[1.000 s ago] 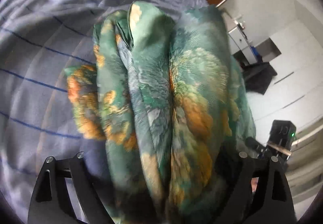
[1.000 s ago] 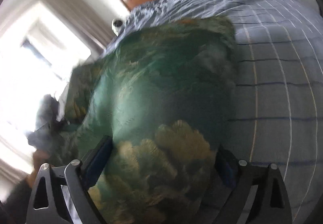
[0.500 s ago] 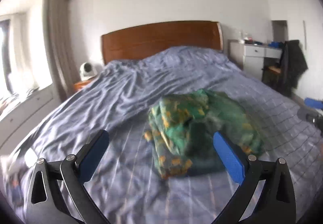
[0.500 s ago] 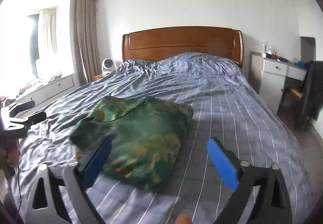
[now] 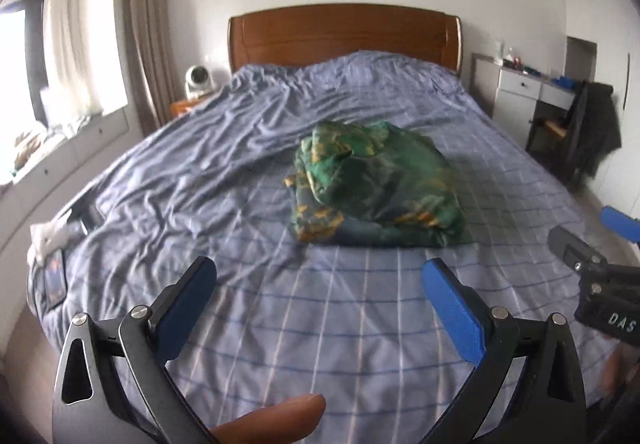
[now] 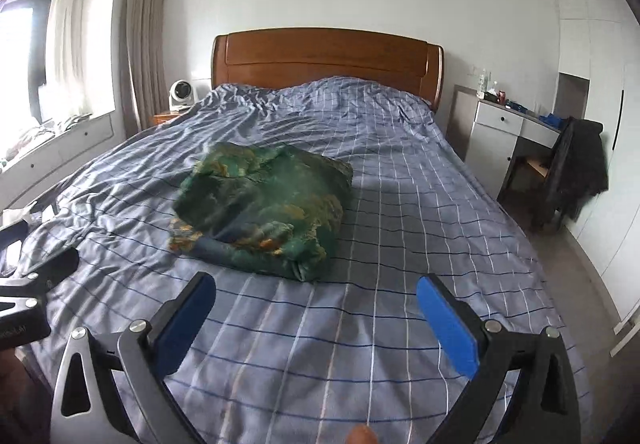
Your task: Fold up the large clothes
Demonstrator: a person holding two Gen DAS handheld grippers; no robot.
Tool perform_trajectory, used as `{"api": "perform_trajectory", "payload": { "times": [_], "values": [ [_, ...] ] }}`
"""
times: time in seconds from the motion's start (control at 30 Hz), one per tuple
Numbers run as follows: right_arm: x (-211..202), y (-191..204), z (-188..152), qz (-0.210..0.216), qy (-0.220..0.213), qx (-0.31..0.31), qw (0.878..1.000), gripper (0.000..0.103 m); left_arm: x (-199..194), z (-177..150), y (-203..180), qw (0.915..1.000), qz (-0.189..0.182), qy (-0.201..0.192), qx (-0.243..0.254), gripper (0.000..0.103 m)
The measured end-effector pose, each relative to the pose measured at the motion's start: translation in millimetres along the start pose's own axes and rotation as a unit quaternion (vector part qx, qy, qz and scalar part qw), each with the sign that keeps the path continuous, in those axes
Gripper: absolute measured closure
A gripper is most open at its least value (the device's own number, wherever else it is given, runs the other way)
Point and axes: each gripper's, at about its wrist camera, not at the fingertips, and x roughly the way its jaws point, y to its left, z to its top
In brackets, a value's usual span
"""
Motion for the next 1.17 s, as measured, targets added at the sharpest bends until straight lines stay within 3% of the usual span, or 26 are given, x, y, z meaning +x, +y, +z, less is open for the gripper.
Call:
{"api": "perform_trajectory", "payload": {
  "times": [0.13,0.43,0.83,1.03,1.17],
  "values": [
    [-13,7,7,0.016,0.022,0.001,1.000,0.001,-2,-5,-10,0.9998,0.007,0.016,0.012,0.000],
    [-17,2,-4,-0.012,0.038,0.008,0.999,0.001,6,-8,-30,0.9988,0.007,0.040,0.027,0.000],
    [-26,7,-9,-0.016,0.042,-0.001,0.999,0.001,4,-9,-33,0.9989,0.012,0.032,0.030,0.000],
    [-29,7,-11,-0.018,0.045,-0.005,0.999,0.001,0,-10,-34,0.9993,-0.008,0.030,0.022,0.000],
    [-30,5,-13,-0.018,0.046,-0.003,0.999,0.001,-4,-12,-38,0.9994,0.003,0.021,0.028,0.000]
  ]
}}
